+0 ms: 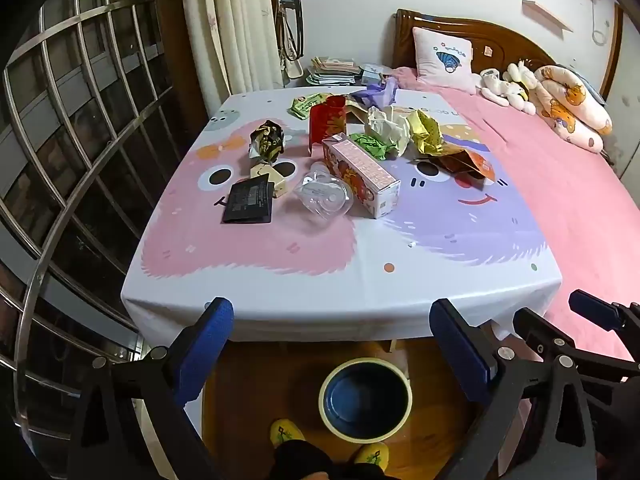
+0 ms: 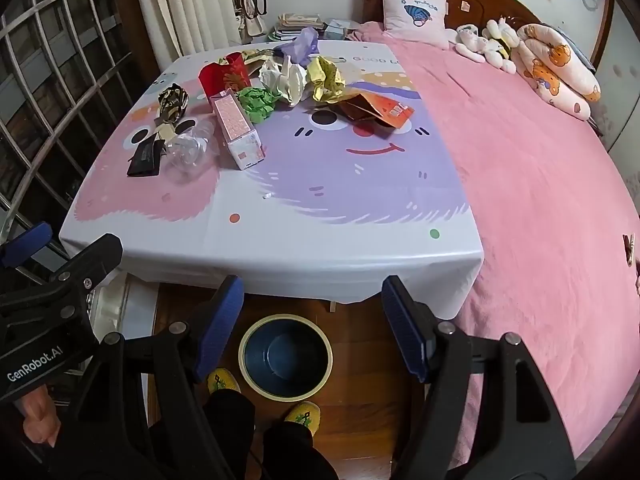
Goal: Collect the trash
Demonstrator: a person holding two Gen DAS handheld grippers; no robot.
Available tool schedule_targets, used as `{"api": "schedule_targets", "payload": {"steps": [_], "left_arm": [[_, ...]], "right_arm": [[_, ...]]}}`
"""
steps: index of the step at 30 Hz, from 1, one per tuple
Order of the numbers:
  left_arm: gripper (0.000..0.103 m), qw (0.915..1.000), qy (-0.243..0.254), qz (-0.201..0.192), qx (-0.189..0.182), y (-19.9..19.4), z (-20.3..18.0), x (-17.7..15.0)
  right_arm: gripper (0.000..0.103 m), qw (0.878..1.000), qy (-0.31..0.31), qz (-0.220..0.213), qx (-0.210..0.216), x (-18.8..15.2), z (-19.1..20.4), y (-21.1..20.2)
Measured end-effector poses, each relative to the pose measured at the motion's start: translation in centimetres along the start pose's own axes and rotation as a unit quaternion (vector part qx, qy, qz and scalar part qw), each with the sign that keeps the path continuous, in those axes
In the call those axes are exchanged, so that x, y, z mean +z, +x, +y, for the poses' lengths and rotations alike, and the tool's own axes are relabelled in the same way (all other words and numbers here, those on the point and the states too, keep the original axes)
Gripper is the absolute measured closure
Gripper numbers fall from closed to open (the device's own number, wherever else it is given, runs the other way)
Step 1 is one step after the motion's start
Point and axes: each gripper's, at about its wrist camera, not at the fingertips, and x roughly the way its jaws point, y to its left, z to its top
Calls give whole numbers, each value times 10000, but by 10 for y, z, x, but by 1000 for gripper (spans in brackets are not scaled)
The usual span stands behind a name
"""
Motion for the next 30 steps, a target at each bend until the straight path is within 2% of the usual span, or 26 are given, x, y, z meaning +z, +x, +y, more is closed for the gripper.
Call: {"api": "schedule_targets", "payload": {"steps": [10, 15, 30], "left_arm": [[3, 9999, -79, -71, 49, 2, -6, -3], [3, 9999, -82, -87, -122, -3, 3, -1], [3, 9997, -32, -139, -206, -6, -2, 0]], "right_arm": [[34, 10000, 1, -54, 65, -1, -8, -3], [34, 9998, -10, -124, 129, -5, 2, -4], [34, 9996, 53, -115, 233, -2, -2, -8]]}}
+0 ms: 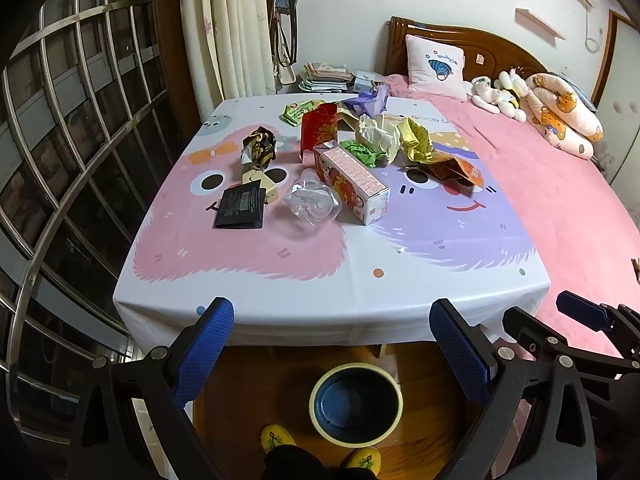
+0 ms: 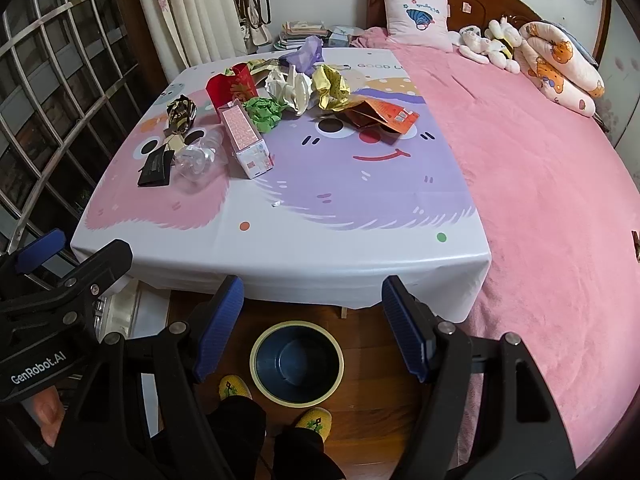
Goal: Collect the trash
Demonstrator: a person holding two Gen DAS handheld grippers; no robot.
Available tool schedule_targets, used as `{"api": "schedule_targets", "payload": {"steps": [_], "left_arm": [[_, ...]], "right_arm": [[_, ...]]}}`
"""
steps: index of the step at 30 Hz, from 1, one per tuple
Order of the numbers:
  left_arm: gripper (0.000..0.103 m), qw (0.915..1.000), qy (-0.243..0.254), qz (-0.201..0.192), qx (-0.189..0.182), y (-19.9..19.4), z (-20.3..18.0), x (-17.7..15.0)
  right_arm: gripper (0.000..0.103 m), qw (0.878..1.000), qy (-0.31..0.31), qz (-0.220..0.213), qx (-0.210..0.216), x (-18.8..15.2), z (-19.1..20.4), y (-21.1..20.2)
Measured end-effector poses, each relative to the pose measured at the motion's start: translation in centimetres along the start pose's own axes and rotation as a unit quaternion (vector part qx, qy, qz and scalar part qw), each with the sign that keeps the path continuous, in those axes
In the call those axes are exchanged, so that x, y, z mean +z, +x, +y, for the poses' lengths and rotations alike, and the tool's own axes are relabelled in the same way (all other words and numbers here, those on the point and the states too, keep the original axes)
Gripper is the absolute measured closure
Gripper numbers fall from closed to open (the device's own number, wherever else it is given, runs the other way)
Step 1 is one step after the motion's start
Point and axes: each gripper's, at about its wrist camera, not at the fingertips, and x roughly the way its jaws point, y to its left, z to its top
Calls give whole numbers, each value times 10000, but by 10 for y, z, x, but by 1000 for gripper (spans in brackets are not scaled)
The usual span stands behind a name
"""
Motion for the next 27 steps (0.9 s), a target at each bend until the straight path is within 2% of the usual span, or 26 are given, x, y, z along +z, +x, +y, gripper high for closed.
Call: {"api": "schedule_targets", "payload": {"steps": [27], "left_arm": [[3, 10000, -1, -2, -9, -1, 1, 2]], "right_arm": [[34, 9999, -60, 11, 99, 2, 0, 3]]}}
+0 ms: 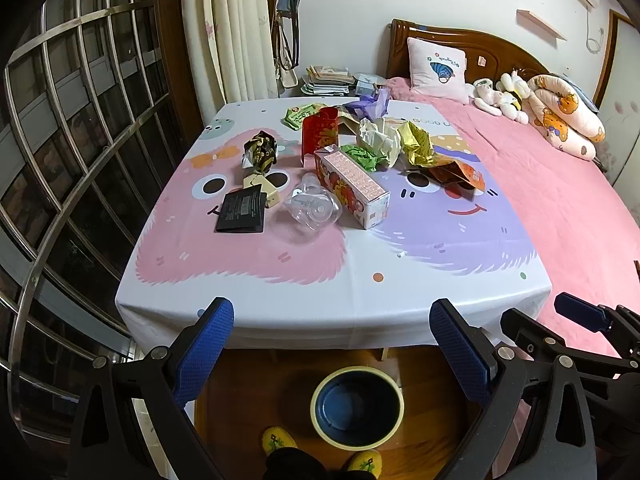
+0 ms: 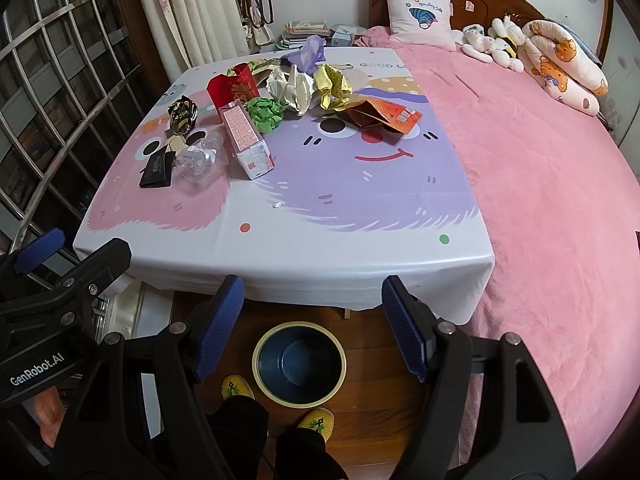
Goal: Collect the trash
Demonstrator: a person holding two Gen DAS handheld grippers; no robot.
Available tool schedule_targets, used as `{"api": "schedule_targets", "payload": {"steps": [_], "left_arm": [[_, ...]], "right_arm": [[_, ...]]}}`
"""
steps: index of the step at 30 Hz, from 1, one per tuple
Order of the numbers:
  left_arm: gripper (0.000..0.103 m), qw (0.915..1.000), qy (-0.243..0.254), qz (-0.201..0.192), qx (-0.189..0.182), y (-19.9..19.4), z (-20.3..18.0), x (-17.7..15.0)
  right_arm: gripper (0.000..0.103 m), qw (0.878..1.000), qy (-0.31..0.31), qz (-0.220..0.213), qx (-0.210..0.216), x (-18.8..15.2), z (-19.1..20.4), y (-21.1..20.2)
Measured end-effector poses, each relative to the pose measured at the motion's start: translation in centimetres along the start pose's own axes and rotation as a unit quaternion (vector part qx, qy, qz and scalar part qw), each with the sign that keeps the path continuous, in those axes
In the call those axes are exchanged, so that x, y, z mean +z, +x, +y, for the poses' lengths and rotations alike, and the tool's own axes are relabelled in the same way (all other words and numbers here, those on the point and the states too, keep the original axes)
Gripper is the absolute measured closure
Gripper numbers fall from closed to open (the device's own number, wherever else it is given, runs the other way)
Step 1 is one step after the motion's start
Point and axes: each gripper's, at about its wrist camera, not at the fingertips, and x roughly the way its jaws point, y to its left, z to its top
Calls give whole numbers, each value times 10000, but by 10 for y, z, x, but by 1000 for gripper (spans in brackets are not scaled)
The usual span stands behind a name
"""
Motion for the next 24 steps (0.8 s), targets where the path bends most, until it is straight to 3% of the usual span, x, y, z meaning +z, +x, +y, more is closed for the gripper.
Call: {"api": "schedule_targets", "payload": {"steps": [24], "left_arm": [[3, 10000, 20, -5, -33, 0, -1, 0]], "right_arm": [[34, 10000, 15, 26, 56, 1, 4, 2]]}}
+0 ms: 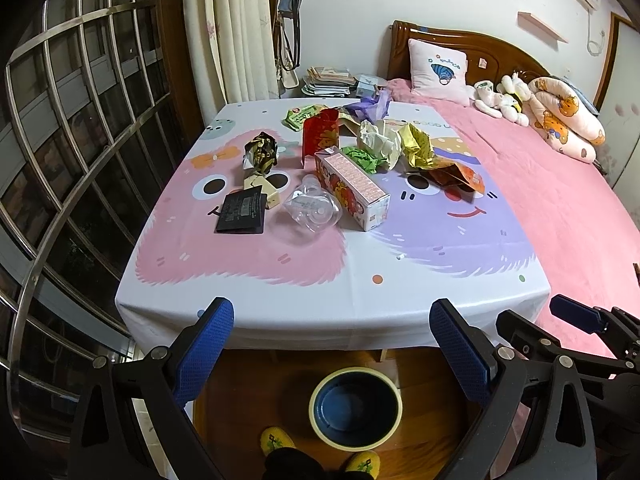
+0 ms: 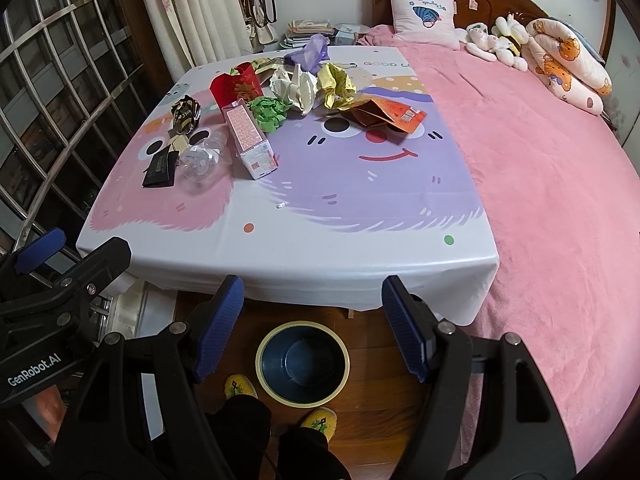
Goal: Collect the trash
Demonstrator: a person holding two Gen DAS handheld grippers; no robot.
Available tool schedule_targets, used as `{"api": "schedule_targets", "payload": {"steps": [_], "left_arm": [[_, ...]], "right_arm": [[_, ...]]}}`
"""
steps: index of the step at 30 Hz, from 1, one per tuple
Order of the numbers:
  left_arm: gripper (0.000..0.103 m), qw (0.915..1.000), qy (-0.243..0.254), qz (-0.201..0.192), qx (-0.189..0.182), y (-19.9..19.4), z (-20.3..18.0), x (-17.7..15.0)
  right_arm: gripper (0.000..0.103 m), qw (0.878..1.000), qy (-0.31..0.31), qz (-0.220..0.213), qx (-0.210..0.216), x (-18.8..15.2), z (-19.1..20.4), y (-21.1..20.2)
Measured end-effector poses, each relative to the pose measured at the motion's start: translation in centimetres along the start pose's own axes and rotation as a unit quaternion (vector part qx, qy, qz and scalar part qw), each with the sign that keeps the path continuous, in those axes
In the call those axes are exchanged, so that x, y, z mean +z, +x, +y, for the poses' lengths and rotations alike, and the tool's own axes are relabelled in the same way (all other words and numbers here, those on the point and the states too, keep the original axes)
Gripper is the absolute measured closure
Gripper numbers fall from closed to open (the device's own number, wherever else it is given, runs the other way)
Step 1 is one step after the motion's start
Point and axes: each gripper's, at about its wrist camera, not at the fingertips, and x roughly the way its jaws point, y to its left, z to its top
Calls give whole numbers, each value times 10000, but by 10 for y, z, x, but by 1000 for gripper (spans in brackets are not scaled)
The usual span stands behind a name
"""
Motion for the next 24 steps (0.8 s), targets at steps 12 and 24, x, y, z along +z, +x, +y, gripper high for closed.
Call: {"api": "schedule_targets", "payload": {"steps": [12, 24], "left_arm": [[3, 10000, 7, -6, -65, -4, 3, 21], [3, 9993, 129, -349, 74, -6, 14, 47]], "right_arm": [[34, 9999, -23, -114, 107, 14, 1, -3], [34, 9986, -177, -429, 249, 49, 12, 4]]}}
